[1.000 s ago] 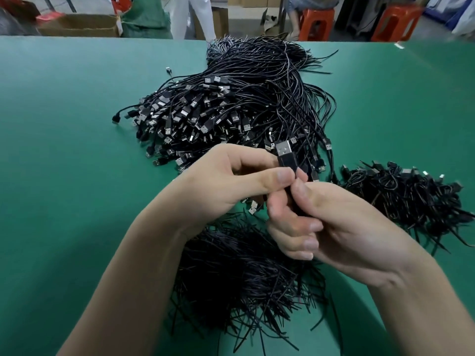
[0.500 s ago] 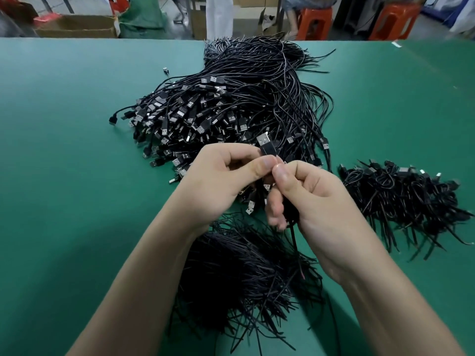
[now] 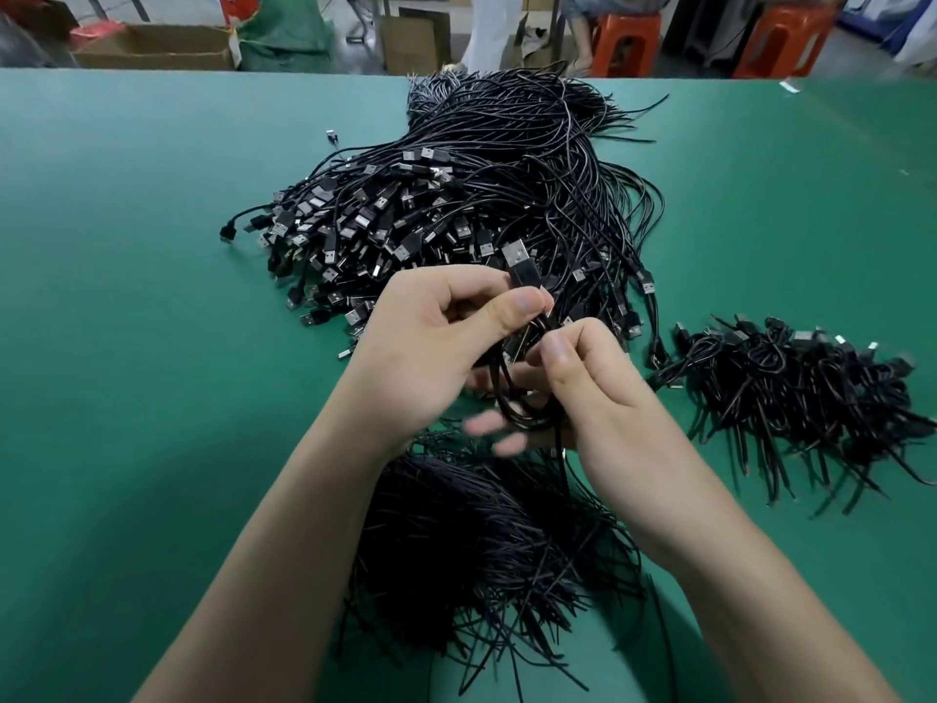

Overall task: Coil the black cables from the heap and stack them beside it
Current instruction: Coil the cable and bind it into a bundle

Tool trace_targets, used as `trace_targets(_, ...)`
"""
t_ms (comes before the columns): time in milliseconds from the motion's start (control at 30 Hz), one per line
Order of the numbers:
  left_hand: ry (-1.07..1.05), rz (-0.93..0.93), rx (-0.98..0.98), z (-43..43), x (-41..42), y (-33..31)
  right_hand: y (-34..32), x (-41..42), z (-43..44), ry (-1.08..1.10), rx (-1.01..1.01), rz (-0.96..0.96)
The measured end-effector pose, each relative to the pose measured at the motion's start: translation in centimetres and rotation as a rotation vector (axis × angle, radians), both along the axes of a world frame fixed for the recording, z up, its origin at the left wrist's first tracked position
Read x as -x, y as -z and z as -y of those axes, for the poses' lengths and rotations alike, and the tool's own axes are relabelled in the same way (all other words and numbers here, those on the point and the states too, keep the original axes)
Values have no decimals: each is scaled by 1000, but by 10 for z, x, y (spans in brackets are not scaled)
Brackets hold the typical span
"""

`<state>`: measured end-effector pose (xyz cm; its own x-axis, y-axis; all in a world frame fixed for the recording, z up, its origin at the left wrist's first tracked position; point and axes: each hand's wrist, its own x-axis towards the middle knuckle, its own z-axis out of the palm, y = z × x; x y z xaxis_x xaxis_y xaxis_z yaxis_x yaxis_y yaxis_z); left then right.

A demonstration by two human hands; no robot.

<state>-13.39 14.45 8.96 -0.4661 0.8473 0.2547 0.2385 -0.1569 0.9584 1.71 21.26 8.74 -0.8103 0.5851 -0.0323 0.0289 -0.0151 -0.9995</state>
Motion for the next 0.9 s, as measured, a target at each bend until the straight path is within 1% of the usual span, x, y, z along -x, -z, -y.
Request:
trace_targets(33, 2, -4, 13, 1, 1, 0, -1, 1, 2, -35, 52, -21)
trace_targets(133, 39, 50, 30, 3, 3, -1, 1, 0, 4, -81, 78, -9)
trace_targets(233, 22, -11, 41, 2, 5, 1, 2, -3, -2, -145, 232, 16)
trace_targets(267, 30, -10, 45, 2, 6, 3, 1, -4, -4, -172, 251, 25)
trace_targets(333, 59, 25, 39, 2, 6, 6, -1, -6, -6, -210, 227, 46)
trace_targets(433, 44, 62, 9, -1, 2, 7, -2, -4, -3, -173, 120, 59)
trace_targets(533, -19, 185, 13, -5, -9, 8, 1, 1, 1, -51, -16, 79)
trace_targets(600, -51, 218, 47, -9, -21, 9, 4, 3, 0, 44, -167, 99)
trace_targets(633, -61, 183, 59, -11, -27, 10, 5, 2, -2, 105, -287, 133)
trace_targets(700, -96, 32, 101, -16, -44, 12, 8, -1, -8, 234, -532, 238)
trace_targets(733, -111, -21, 119, -18, -52, 11, 9, -3, -10, 278, -617, 283)
trace_targets(767, -121, -35, 123, -19, -58, 11, 10, -5, -11, 301, -686, 324)
trace_targets(833, -134, 22, 88, -21, -63, 11, 10, -6, -10, 306, -814, 399)
trace_targets(900, -147, 79, 65, -21, -63, 13, 11, -6, -8, 299, -882, 421)
